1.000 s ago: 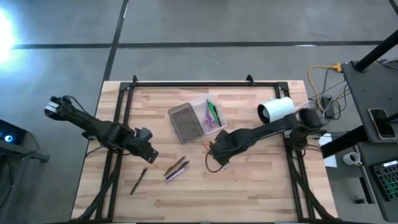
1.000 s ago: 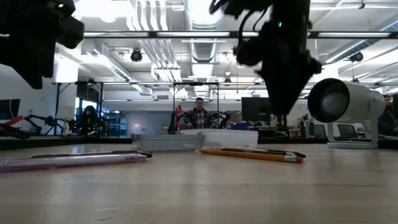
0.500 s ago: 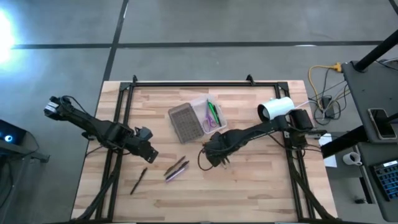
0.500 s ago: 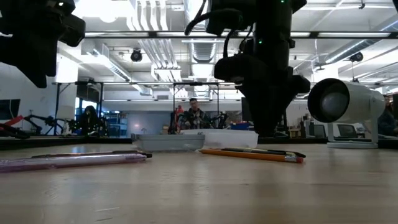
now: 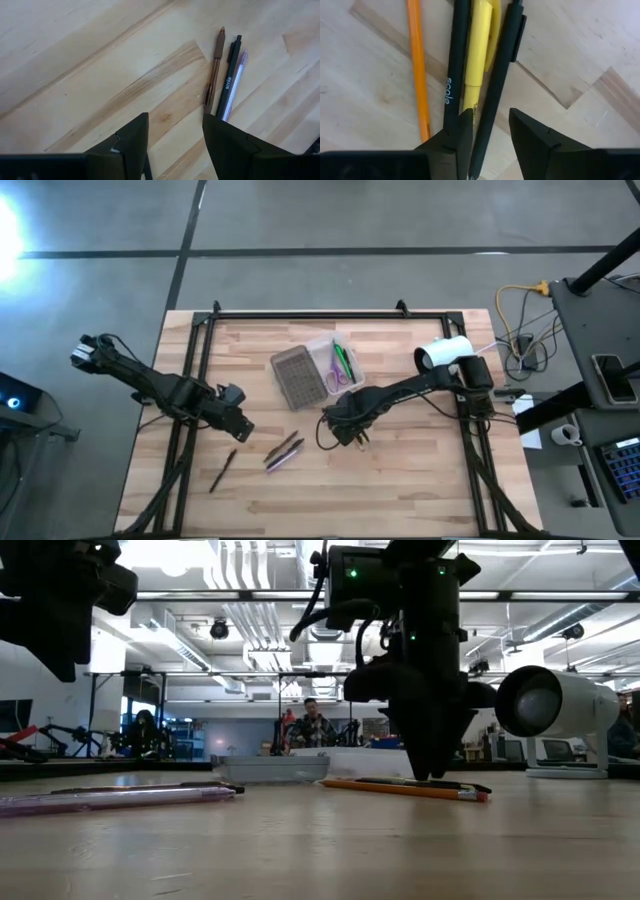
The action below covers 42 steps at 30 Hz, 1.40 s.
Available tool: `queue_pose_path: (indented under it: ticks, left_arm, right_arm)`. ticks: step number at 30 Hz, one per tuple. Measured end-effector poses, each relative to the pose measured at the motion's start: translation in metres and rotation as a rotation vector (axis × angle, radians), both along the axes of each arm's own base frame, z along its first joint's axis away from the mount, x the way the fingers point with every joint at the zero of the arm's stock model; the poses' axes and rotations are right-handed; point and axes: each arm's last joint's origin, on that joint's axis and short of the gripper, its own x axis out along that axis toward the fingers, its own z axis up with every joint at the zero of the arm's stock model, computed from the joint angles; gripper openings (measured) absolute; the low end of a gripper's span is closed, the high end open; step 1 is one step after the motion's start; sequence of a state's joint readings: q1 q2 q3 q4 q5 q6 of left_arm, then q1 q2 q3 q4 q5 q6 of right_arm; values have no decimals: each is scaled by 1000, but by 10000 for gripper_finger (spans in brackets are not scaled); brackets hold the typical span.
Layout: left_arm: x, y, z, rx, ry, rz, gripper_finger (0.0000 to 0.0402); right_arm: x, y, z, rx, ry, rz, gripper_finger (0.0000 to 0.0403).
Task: Pick & place school supplies into a supply box
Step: Put the black pen into the black supply box
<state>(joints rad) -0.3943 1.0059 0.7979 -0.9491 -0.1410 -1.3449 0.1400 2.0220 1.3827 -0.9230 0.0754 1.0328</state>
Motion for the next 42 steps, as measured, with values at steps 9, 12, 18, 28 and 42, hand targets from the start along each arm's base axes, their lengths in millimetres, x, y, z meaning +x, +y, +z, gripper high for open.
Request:
queue_pose_path:
  ticks: [9, 12, 18, 28, 42]
  left_arm:
    - [0, 0, 0, -2, -4, 0, 171]
    - [0, 0, 0, -2, -4, 0, 171]
    - [0, 0, 0, -1, -3, 0, 171]
    - [0, 0, 0, 3, -4, 2, 171]
    - [0, 0, 0, 15, -8, 7, 171]
  right_arm:
    - [-1, -7, 6, -6, -14, 4, 86]
    - [-2, -9, 8, -6, -20, 0, 84]
    - [-2, -11, 8, -28, -18, 7, 90]
    - [-8, -12, -1, -4, 7, 11, 86]
    - [-11, -10, -14, -8, 9, 51, 64]
